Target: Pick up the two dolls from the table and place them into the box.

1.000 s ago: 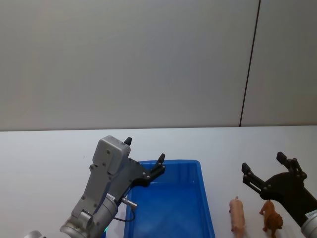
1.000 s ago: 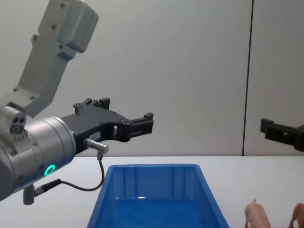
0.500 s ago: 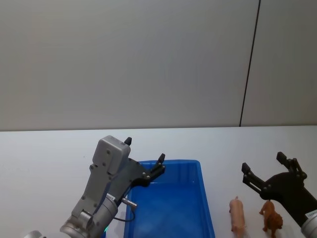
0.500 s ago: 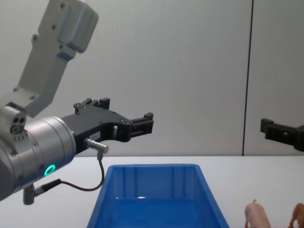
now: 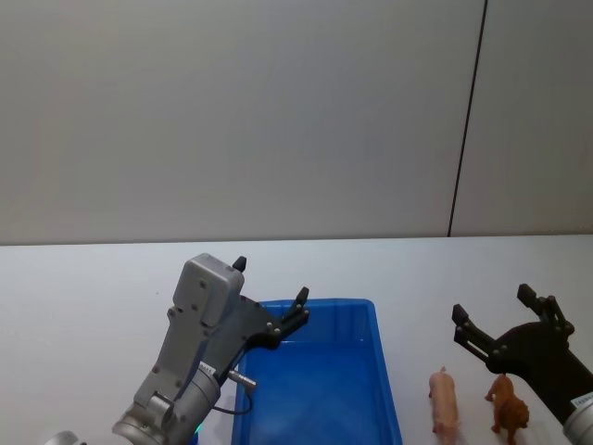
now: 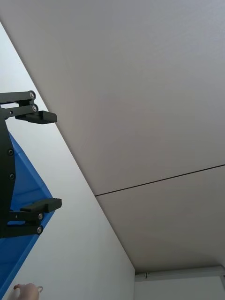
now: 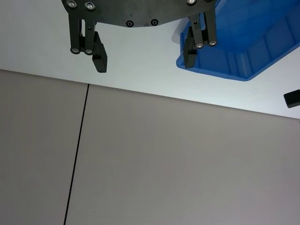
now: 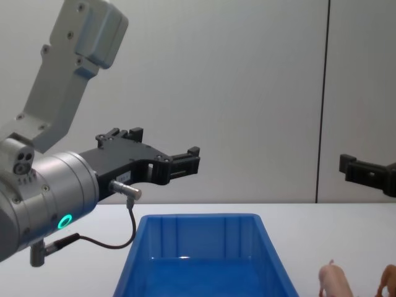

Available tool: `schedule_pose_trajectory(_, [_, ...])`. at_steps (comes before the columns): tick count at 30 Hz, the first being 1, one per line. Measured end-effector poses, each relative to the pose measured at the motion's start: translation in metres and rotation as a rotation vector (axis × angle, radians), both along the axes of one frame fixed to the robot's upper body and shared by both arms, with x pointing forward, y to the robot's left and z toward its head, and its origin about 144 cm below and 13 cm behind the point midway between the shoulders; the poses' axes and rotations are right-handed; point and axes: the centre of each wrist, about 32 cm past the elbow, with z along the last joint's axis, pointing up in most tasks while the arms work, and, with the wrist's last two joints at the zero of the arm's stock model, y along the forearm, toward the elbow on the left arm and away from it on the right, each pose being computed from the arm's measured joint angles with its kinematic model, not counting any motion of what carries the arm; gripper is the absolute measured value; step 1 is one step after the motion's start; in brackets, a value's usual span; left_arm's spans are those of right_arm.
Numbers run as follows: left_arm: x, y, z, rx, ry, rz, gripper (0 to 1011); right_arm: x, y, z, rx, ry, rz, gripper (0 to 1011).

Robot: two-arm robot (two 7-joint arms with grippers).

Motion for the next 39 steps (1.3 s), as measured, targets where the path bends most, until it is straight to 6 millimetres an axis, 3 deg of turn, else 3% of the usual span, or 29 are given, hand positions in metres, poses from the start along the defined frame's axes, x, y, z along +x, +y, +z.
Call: schedule_pose_trajectory(39, [0.0, 0.0, 0.0, 0.0, 0.0, 0.0, 1001, -0.016, -0.007, -0.013, -0.032, 0.167, -0.102, 1001])
